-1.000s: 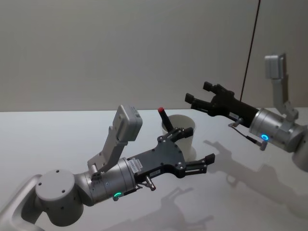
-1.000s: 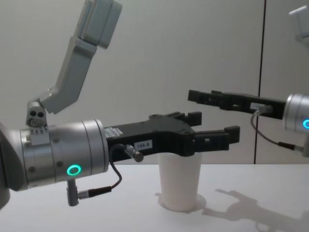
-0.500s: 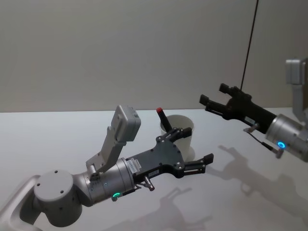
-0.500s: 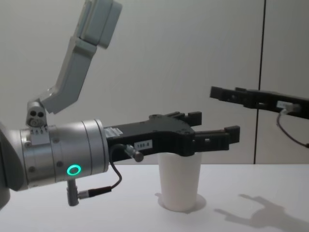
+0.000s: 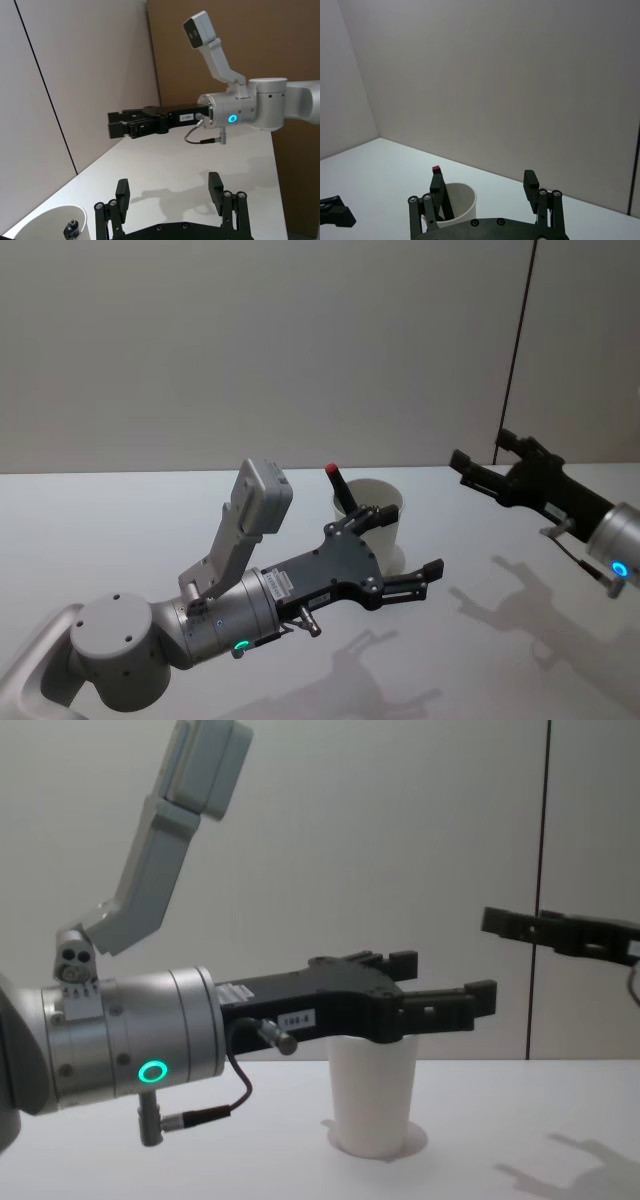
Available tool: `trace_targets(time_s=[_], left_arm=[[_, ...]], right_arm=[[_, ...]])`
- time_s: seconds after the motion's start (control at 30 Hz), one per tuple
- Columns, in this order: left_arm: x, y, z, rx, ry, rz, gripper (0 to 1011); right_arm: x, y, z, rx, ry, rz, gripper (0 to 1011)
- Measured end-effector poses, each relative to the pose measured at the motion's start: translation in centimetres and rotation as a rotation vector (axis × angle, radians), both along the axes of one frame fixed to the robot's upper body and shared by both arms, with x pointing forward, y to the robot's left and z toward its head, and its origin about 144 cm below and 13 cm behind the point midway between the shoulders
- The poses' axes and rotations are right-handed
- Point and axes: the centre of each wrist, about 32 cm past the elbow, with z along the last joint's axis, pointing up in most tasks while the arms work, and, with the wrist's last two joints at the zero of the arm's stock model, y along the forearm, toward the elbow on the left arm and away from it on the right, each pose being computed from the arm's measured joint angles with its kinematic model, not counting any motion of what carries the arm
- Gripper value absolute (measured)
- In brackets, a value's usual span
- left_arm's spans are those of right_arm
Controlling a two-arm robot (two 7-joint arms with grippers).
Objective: Place the pen into the pen holder.
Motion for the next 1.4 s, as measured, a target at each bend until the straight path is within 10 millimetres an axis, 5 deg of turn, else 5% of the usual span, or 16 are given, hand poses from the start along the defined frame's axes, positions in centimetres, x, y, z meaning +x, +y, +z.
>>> trace_targets(time_s=[0.8,1.4], left_arm=[[0.0,0.0,0.0,0.000,0.000,0.000,1000],[0.0,0.0,0.0,0.000,0.000,0.000,1000]], right_arm=[[-5.7,-1.5,-1.2,0.019,0.083,-0.162,1002],[-7.2,-1.8,-1.5,0.019,0.117,-0.203,1002]])
